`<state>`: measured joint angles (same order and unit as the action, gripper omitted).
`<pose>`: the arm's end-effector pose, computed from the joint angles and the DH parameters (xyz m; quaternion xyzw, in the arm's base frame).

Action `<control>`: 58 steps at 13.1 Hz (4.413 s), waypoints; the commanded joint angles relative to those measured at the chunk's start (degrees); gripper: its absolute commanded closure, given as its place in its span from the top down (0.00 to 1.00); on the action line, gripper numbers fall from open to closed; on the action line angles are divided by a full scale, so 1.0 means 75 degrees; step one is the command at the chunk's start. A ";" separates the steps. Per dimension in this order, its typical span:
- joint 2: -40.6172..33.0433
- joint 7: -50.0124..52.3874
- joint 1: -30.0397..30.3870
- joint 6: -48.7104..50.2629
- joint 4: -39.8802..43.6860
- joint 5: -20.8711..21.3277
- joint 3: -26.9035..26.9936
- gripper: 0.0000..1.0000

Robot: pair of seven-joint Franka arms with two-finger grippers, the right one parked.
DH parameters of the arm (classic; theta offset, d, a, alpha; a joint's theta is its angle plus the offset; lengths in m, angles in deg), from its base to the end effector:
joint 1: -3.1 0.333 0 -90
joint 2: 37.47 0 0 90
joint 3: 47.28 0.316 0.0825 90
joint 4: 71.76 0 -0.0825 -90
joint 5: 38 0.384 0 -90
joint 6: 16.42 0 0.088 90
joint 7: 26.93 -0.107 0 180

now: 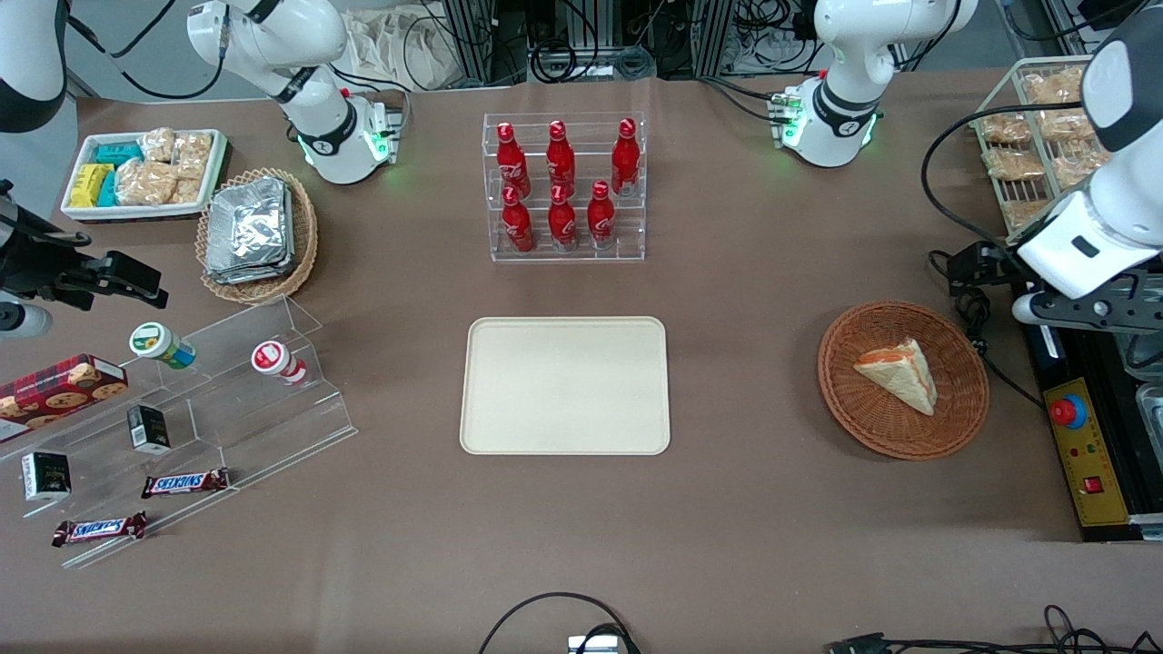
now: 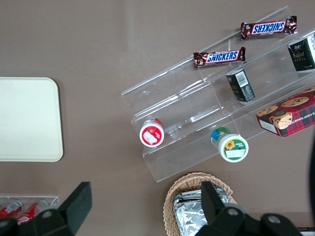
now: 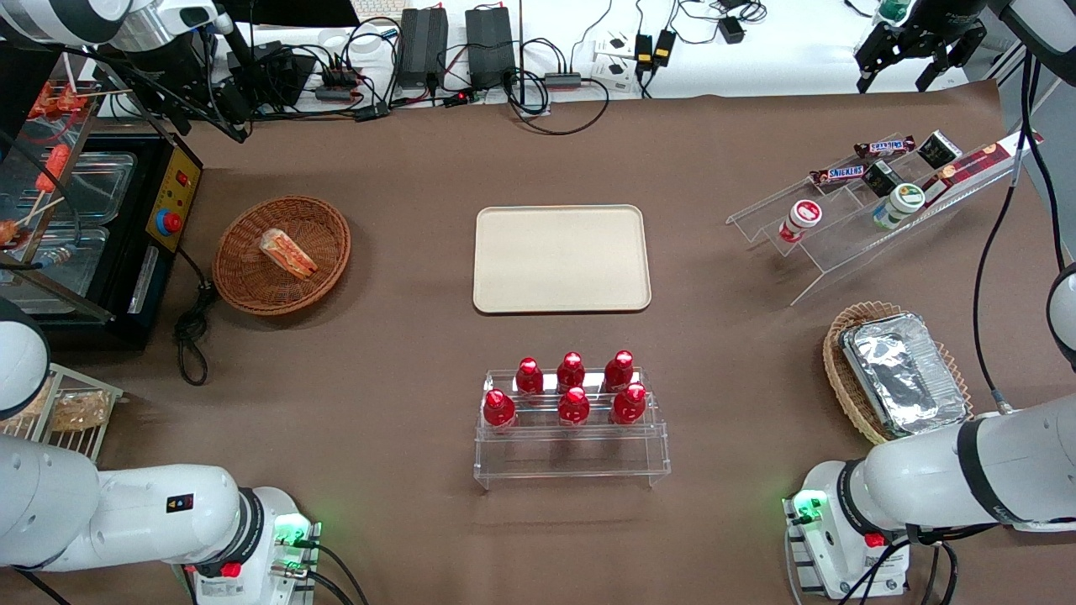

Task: Place sandwich from basket to tray
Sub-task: 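Move the left gripper over the wicker basket above the sandwich, then lower the left gripper and close it on the wrapped sandwich, then lift the sandwich and carry it with the left gripper to the tray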

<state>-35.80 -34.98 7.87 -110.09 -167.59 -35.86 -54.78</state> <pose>0.5633 -0.0222 0.5657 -0.9947 0.0957 0.0340 0.0151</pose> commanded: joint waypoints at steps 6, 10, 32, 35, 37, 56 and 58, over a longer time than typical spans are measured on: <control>0.1030 0.0167 0.0253 0.0490 0.0732 -0.0026 0.0202 1.00; 0.1043 0.2385 0.0770 -0.0922 -0.0471 -0.0109 0.0203 1.00; 0.2729 0.6464 0.0420 -0.4901 -0.2950 -0.0050 0.0132 0.46; 0.2719 0.6418 0.0243 -0.4936 -0.2926 0.0031 0.0132 0.00; 0.2591 0.6196 0.0243 -0.4773 -0.2925 0.0055 0.0132 0.00; 0.5399 0.6101 -0.1655 -0.2237 0.2137 0.2141 -0.3641 0.00; 0.5892 0.6194 -0.2051 -0.2416 0.2172 0.2176 -0.3595 0.00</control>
<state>4.67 11.12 -5.58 -128.55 -154.87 -20.87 -81.85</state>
